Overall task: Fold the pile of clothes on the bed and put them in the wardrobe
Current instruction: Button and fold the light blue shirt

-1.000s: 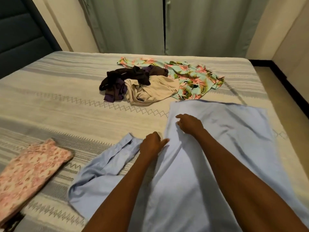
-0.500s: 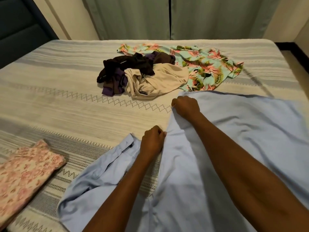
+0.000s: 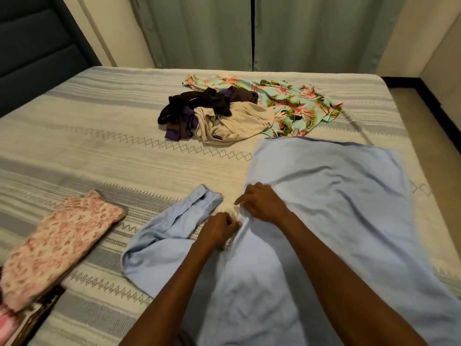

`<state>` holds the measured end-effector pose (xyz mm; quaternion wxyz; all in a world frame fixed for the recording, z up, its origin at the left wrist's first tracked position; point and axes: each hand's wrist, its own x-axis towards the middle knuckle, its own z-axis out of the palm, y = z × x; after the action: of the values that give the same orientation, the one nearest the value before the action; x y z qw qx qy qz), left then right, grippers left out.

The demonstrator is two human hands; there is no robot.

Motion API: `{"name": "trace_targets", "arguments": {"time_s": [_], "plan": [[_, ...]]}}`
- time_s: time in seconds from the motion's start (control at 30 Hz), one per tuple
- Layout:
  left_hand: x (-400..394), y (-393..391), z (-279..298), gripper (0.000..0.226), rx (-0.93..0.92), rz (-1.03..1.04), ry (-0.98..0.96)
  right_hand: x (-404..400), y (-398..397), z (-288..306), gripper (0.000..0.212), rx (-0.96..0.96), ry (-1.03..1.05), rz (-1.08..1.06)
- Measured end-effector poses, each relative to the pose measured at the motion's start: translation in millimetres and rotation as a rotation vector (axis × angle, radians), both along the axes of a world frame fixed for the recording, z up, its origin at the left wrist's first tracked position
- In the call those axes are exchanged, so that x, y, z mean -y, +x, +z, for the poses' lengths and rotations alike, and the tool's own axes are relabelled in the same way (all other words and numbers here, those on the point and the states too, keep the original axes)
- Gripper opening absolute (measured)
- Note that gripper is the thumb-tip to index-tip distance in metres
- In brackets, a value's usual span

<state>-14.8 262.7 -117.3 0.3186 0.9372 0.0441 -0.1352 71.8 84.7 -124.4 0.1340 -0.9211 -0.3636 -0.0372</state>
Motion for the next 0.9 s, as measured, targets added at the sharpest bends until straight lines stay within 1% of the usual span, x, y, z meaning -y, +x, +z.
{"name": "trace_targets", "arguments": {"time_s": [0.07,0.13,0.23,0.27,0.33,0.4,0.5,0.6,0.67,0.73,0.8,0.87,0.9], "plan": [[-4,-18,4,0.045,-0.035,-0.055,0.005,-9,-16,11,0.027,-0.069,-0.161,0.077],[-6,-35,8,0.039,-0.076,-0.061,0.033,-15,-29,20,0.032,-0.105,-0.281,0.085],[-12,-57,12,0.024,-0.070,-0.020,0.146,-20,-46,28,0.032,-0.115,-0.343,0.027],[-13,-61,13,0.024,-0.058,-0.004,0.171,-20,-50,28,0.030,-0.097,-0.353,0.000],[-14,-68,15,0.028,-0.028,0.028,0.161,-22,-58,26,0.026,-0.040,-0.358,-0.057],[-13,-73,14,0.031,0.008,0.060,0.126,-27,-64,20,0.023,0.013,-0.307,-0.089],[-13,-78,7,0.037,0.075,0.083,0.182,-34,-68,11,0.029,0.006,-0.228,-0.131],[-16,-81,-1,0.025,0.139,0.066,0.258,-35,-74,8,0.042,-0.067,-0.190,-0.146],[-17,-84,-4,0.020,0.258,-0.012,0.371,-28,-79,5,0.046,-0.102,-0.107,-0.173],[-16,-87,-8,0.023,0.319,-0.123,0.467,-15,-87,1,0.045,-0.073,-0.014,-0.242],[-15,-89,-9,0.027,0.359,-0.198,0.534,3,-97,-5,0.039,0.000,0.060,-0.324],[-13,-92,-3,0.028,0.343,-0.153,0.512,22,-111,-10,0.036,0.044,0.094,-0.378],[-10,-93,0,0.026,0.363,-0.130,0.497,35,-121,-11,0.040,0.053,0.089,-0.409]]}}
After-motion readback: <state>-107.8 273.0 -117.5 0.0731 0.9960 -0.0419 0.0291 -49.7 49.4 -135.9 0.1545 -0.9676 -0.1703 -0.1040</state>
